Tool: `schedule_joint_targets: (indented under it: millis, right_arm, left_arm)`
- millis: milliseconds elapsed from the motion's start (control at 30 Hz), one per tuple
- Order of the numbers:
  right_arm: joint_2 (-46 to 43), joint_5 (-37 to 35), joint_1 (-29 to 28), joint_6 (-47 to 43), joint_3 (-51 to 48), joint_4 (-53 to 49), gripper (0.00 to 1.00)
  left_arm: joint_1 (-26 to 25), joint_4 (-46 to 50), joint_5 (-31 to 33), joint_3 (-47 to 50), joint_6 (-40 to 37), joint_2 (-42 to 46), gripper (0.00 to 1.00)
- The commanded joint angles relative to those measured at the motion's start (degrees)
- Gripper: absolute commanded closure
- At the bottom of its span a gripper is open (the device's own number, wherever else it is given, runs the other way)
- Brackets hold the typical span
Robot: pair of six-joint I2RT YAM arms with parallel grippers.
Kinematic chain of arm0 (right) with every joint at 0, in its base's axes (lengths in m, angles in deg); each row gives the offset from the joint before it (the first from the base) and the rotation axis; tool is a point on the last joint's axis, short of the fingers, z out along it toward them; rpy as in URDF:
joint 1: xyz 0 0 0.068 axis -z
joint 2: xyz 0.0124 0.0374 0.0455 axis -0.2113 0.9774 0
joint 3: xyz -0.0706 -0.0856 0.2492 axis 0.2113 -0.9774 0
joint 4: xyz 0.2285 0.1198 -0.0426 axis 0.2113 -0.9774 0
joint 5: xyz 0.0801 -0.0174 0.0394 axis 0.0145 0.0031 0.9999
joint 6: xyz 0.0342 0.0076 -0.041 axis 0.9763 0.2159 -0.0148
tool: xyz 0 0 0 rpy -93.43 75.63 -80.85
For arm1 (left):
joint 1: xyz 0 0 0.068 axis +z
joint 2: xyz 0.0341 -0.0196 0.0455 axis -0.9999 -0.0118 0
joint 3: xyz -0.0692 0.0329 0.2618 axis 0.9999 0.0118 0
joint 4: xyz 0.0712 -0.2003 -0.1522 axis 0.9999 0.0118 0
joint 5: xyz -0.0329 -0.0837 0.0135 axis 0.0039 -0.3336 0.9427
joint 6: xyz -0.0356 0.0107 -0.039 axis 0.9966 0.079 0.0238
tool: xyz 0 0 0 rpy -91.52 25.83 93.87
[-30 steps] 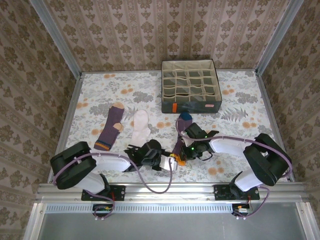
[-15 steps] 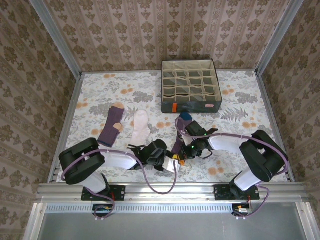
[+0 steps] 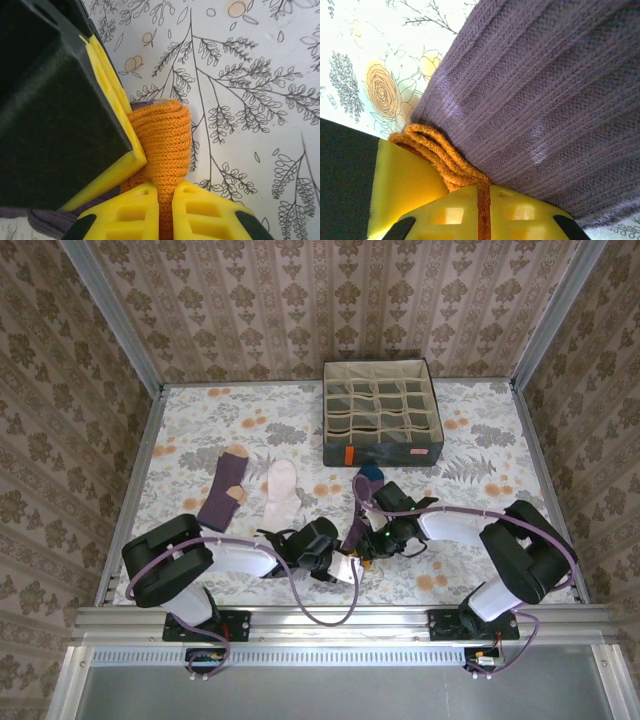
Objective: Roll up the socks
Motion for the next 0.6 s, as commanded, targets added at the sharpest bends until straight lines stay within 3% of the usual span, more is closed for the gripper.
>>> schedule_joint_targets:
  millis: [0,100,400,567]
  right_arm:
    - [-3.64,-2.96,1.80,2.49,-3.83,-0.46,0.66]
    - [-7.96,-2.96,3.56,3.91,-5.78,1.03,0.59]
    - [-23.13,-6.27,3.96,5.65,-11.53,3.41,0.61]
    - [-24.72,-4.59,3.96,5.23,-12.81,5.08,0.60]
  left_arm:
    - [1.53,7.88,-7.51,-1.58,4.14,-1.08,1.00]
    - [2.86,14.14,-12.27,-5.03,5.98,-2.42,1.00]
    - [9.19,24.61,-29.27,-16.01,16.02,-11.06,1.00]
    - [11.69,26.61,-33.77,-19.89,20.56,-14.97,1.00]
